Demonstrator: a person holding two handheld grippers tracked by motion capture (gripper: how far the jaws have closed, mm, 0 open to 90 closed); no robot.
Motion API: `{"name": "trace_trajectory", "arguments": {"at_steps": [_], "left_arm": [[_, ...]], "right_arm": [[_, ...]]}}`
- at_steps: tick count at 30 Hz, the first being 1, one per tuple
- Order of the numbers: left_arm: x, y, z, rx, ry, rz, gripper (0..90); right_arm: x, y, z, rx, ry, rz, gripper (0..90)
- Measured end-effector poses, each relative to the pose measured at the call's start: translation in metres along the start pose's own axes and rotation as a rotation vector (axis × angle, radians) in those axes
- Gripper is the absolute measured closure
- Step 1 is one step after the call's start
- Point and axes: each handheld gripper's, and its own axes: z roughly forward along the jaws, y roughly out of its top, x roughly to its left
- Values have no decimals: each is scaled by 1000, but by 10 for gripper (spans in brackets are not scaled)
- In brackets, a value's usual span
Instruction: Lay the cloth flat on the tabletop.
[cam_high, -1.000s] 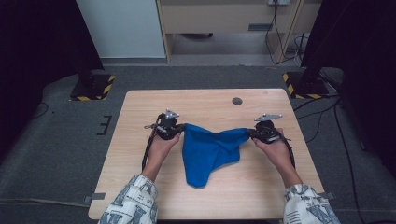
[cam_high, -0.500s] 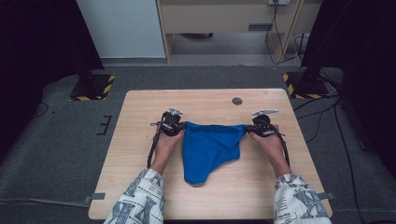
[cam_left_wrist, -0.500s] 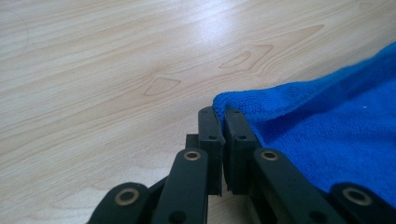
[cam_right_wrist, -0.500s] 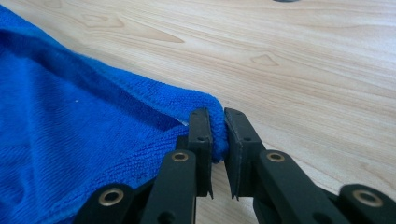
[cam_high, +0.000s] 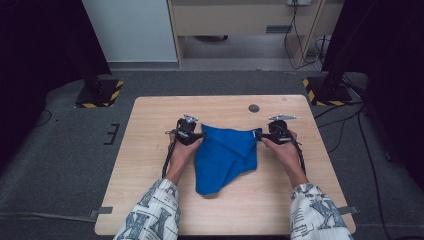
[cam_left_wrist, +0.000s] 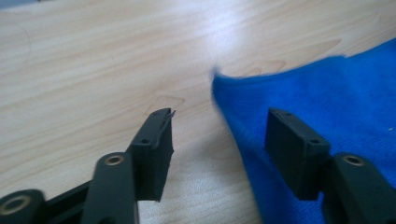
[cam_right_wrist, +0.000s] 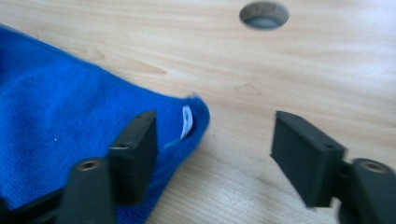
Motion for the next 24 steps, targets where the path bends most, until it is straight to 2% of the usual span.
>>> {"name": "trace_trajectory", "arguments": {"at_steps": [3, 7, 10, 13, 17, 20, 24], "left_arm": [[-1, 3, -12, -4, -7, 4, 325], [-4, -4, -32, -15, -16, 32, 312], [-8, -20, -48, -8, -19, 46, 304], [-14, -40, -66, -24, -37, 65, 296], [-23, -62, -83, -46, -66, 81, 276], [-30, -72, -92, -20, -77, 120, 248], [-38, -86, -100, 5, -91, 151, 215]], "right_arm": [[6, 2, -8, 7, 0, -17, 255], [19, -5, -24, 8, 30, -38, 272], [31, -19, -35, -1, 50, -48, 327], [41, -33, -45, -17, 68, -42, 422], [56, -51, -60, -29, 109, -60, 520], [64, -58, -64, -25, 134, -64, 527], [75, -61, -67, -27, 145, -69, 455]]}}
